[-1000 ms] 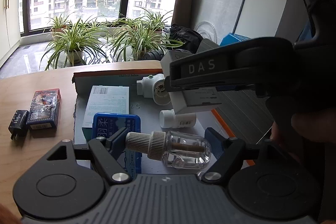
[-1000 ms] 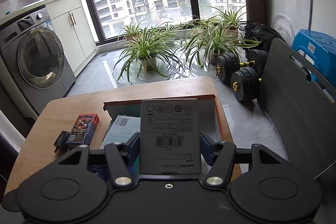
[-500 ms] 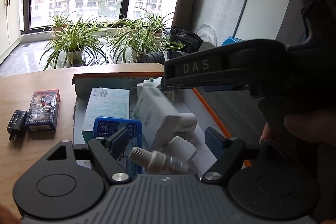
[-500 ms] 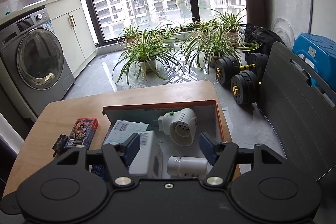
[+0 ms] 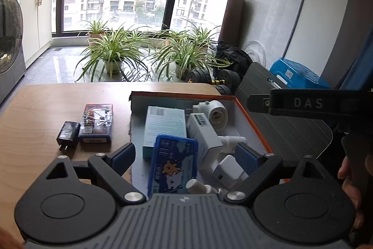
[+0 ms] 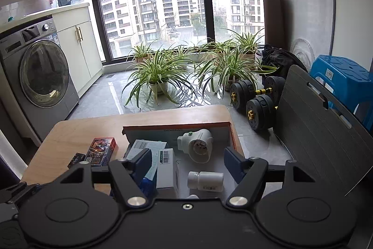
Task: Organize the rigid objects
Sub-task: 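Move left tool to the black charger plug while right tool approaches the colorful card box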
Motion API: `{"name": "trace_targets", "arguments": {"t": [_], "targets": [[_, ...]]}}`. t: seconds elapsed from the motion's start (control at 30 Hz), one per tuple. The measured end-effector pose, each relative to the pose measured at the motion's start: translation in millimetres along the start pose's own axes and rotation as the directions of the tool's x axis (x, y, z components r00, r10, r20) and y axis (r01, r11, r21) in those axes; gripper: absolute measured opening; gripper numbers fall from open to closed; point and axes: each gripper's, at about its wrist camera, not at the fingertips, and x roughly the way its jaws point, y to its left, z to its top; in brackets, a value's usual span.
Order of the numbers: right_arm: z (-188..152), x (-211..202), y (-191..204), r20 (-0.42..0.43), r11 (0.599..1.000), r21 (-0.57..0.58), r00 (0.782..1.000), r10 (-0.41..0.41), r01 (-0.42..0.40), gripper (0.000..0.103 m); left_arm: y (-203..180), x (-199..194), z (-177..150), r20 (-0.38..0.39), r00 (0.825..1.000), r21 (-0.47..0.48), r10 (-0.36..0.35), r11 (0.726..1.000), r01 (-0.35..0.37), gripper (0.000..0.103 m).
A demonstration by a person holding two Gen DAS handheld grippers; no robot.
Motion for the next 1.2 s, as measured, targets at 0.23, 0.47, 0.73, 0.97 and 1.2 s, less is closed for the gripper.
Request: {"name": "trace_targets", "arguments": {"t": [0.23,0.47,0.73,0.97,1.2], "targets": [[-16,-10,28,-0.021,0.999,-0.015,0.999,0.037,-0.038,0.084,41,-27,-5,-0.010,0.994,-0.059,0.104,0.993,-0.105,0.096],[-23,-11,61,-0.040,0.995,-0.052,0.996,0.080,-0.082,0.085,76,-49,-6,-0.007,0.984,-0.119,0.180,0.977,-0.179,0.096],[-30,-7,92,-0.059,0.989,-0.091,0.992,0.114,-0.119,0.085,100,-63,-4,0.009,0.975,-0.159,0.221,0.963,-0.217,0.096],[-30,-4,107,-0.071,0.984,-0.113,0.989,0.129,-0.137,0.085,113,-66,-4,0.014,0.972,-0.180,0.236,0.957,-0.230,0.097],[-35,0,115,-0.081,0.981,-0.127,0.987,0.137,-0.146,0.085,121,-59,-4,0.008,0.969,-0.178,0.247,0.954,-0.241,0.097]]}}
